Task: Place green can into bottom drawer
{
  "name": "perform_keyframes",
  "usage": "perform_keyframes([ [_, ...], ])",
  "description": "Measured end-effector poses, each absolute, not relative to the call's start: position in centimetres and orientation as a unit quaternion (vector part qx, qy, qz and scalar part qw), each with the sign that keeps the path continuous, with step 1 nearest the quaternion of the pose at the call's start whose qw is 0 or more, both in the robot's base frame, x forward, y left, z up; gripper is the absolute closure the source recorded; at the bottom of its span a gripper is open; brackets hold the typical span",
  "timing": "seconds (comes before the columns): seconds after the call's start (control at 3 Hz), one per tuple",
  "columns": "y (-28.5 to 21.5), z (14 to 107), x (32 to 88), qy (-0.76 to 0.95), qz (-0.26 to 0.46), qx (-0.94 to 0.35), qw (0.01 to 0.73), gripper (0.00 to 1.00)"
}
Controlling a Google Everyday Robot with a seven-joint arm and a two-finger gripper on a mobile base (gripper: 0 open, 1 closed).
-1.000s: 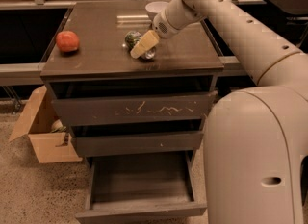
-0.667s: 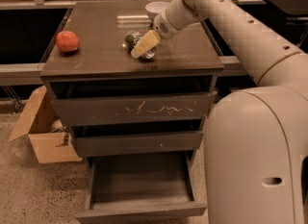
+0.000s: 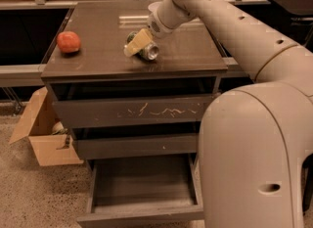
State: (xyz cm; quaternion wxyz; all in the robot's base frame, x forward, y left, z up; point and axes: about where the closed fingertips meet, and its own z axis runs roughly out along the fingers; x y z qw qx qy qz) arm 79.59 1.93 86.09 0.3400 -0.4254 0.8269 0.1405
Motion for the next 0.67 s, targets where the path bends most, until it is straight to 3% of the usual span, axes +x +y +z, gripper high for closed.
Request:
perform_keyframes([
  [0.33, 2.67, 85.69, 79.74, 0.838, 0.143, -0.412, 0.329, 0.0],
  [0.67, 2.82, 84.98, 79.92, 0.849, 0.146, -0.396, 0.319, 0.24],
])
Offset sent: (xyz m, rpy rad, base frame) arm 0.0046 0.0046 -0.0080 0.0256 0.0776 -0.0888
